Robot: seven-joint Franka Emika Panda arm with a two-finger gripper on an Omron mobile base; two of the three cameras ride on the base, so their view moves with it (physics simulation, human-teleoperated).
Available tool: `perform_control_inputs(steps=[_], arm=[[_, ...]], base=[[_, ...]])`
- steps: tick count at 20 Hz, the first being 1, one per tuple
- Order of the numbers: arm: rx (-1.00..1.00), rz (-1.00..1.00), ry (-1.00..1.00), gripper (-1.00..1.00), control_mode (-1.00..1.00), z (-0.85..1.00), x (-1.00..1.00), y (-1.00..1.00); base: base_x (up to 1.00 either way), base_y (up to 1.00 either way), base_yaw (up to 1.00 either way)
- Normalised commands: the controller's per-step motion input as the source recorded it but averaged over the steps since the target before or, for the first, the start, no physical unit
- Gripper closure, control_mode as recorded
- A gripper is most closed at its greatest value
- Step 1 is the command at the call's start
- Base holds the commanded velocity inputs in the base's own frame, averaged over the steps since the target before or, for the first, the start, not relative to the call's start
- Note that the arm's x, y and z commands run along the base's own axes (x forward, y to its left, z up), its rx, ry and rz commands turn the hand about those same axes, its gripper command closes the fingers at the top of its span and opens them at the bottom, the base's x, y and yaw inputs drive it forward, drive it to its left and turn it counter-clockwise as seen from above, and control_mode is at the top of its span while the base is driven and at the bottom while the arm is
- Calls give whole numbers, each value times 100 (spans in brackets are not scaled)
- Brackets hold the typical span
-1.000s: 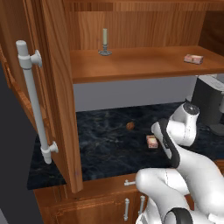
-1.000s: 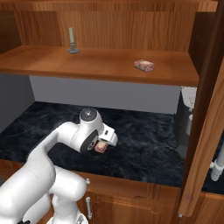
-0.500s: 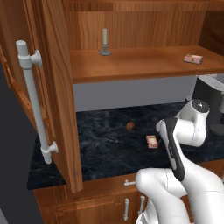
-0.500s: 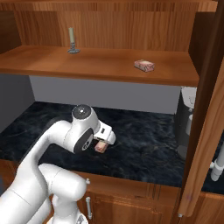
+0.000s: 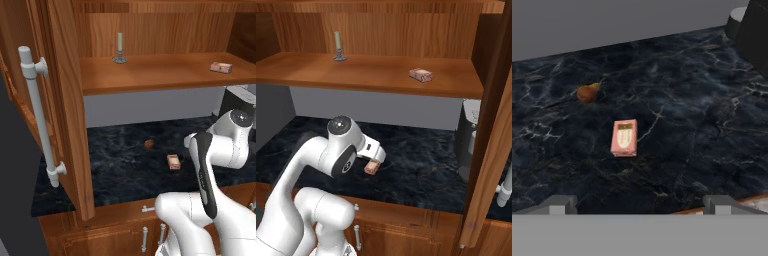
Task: Pick the bar soap and bar soap from the cabinet and place them on the counter.
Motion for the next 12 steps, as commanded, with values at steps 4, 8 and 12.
perform_control_inputs(steps=[4,8,12], arm=[[-2,0,-3,-100,-100,38,-20,0],[-2,0,-1,-100,-100,35,-24,0],[-2,0,-1,-100,-100,33,-27,0]], base=[[0,0,0],[0,0,0],[0,0,0]])
